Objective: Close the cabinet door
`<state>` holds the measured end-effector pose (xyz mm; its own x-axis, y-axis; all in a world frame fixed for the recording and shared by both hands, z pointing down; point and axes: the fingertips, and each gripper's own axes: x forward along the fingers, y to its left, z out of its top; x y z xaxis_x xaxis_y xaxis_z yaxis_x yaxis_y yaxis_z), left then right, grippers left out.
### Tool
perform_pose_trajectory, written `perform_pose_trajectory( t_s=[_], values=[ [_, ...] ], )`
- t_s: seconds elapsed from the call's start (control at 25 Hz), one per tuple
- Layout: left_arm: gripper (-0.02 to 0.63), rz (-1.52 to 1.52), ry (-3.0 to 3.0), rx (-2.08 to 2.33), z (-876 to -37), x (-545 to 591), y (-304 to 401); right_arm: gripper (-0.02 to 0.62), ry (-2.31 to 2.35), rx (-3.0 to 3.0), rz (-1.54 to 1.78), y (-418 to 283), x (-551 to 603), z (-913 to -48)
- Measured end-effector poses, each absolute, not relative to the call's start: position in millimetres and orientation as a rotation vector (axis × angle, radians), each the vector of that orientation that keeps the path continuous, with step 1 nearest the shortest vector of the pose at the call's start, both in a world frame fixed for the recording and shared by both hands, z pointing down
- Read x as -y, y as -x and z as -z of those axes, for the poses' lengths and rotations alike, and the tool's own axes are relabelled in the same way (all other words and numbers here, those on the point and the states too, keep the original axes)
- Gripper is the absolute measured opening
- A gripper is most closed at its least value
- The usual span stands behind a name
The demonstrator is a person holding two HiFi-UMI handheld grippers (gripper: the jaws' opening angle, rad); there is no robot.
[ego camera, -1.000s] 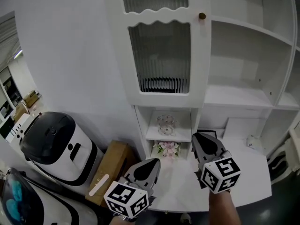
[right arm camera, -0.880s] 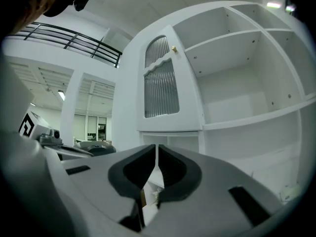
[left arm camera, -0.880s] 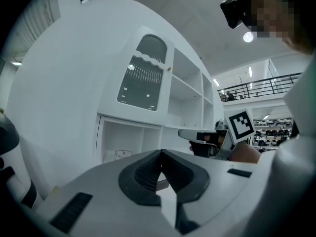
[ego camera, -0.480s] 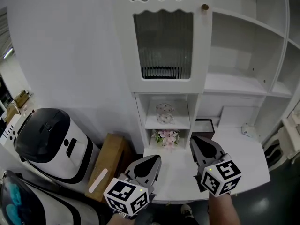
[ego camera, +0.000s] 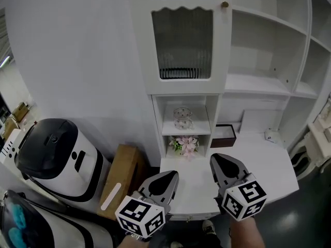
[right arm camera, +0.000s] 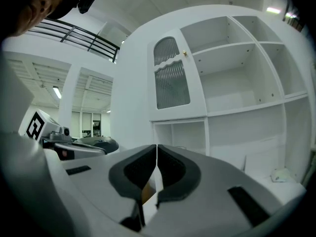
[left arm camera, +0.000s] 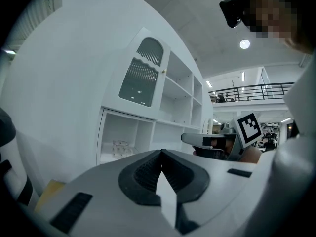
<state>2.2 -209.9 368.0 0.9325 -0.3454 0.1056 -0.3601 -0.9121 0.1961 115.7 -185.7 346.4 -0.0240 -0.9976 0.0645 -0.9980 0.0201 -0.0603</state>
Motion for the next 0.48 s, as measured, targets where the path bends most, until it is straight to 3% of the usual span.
perform_pose_trajectory(
  t_s=[0.48],
  values=[
    [0.005,-0.091,-2.899,0.507,-364.8,174.5,27.7,0.008,-2.189,2.234,-0.103,-80.2,147.2,-343.0]
  ],
)
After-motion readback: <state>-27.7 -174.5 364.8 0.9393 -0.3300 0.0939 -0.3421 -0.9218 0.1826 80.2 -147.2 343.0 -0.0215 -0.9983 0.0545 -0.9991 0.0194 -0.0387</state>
